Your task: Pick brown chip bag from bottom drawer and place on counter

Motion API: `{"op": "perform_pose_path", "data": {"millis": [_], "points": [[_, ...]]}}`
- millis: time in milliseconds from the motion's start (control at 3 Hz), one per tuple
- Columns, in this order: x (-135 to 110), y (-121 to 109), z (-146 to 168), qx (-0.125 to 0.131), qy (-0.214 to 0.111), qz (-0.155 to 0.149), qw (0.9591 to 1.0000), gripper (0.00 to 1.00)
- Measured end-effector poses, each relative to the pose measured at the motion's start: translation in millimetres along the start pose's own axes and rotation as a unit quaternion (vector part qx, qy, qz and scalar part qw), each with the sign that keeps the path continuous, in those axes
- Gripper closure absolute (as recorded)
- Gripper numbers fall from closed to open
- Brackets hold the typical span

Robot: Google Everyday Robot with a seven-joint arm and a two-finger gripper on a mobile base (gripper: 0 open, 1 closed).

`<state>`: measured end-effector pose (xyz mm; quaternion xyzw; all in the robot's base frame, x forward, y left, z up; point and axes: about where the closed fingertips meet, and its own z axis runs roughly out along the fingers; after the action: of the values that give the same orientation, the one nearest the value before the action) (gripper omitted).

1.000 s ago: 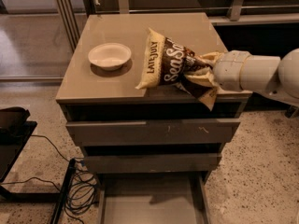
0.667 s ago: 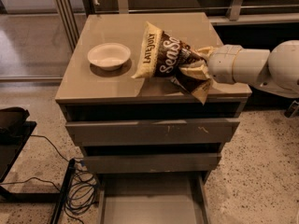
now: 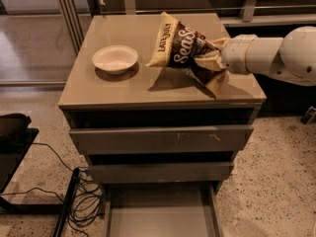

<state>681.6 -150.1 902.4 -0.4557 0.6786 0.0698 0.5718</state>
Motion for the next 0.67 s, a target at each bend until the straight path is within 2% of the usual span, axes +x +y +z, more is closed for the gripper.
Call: {"op": "perform_pose_path", "data": {"millis": [333,667], "points": [[27.0,-9.9,11.0,0.006,0.028,0.022,0.9993,1.0],[29.5,-10.7,10.8,0.007,0.03,0.025,0.9992,0.81]]}}
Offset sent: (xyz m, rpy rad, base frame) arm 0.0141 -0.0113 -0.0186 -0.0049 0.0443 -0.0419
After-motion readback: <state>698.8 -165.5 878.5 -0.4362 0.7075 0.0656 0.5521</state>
